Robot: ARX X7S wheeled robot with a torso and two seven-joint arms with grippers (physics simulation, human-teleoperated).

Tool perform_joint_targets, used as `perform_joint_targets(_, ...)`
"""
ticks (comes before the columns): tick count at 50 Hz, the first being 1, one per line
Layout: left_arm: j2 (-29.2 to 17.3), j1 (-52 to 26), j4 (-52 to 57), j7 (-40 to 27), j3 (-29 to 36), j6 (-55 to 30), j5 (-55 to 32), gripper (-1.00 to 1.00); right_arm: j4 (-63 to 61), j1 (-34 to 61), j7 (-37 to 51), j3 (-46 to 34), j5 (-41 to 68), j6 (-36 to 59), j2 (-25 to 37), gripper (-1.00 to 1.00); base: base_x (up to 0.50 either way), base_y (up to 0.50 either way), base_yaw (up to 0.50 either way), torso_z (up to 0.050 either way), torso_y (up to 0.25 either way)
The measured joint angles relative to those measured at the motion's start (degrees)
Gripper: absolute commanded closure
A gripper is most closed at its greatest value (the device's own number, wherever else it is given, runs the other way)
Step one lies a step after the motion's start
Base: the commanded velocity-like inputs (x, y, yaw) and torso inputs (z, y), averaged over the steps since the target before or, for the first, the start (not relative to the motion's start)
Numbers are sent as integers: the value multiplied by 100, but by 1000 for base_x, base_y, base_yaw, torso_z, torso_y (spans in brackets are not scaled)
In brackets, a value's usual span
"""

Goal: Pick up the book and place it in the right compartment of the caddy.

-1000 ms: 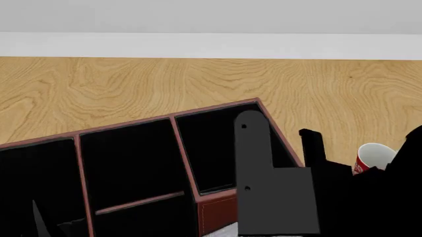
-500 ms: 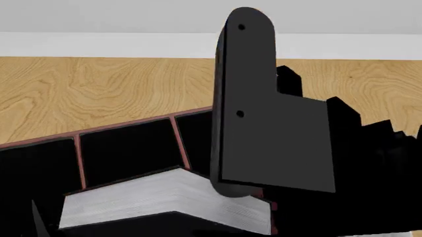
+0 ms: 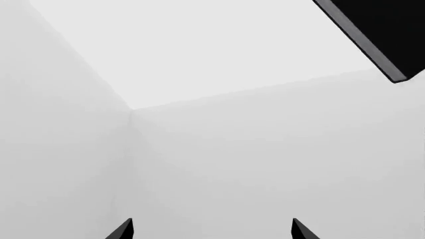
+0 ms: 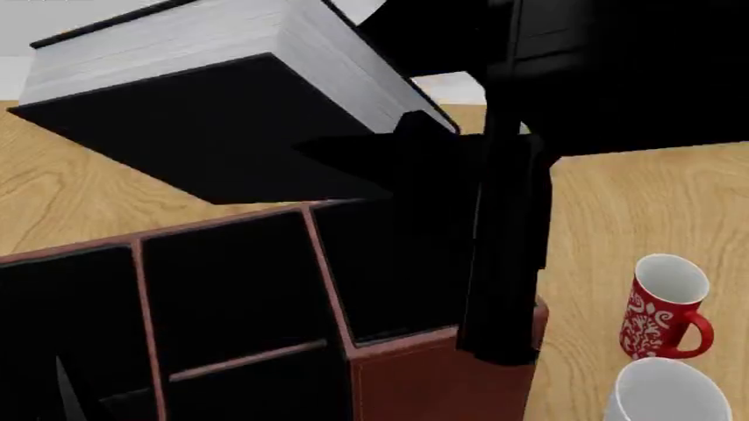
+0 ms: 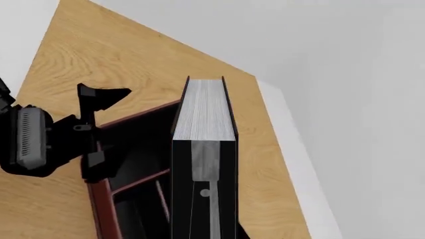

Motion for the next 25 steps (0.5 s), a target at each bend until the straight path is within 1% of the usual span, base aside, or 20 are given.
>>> perform_joint_targets(12, -1, -25, -36, -55, 15, 79, 25, -100, 1691, 703, -959, -498, -1243, -411, -983, 100, 0, 0, 0, 0, 1)
perform_joint_targets(25, -3, -56, -80, -135, 36, 177, 72, -100, 3903, 1248, -2413, -1440, -2789, -1276, -2218, 100, 0, 0, 0, 0, 1)
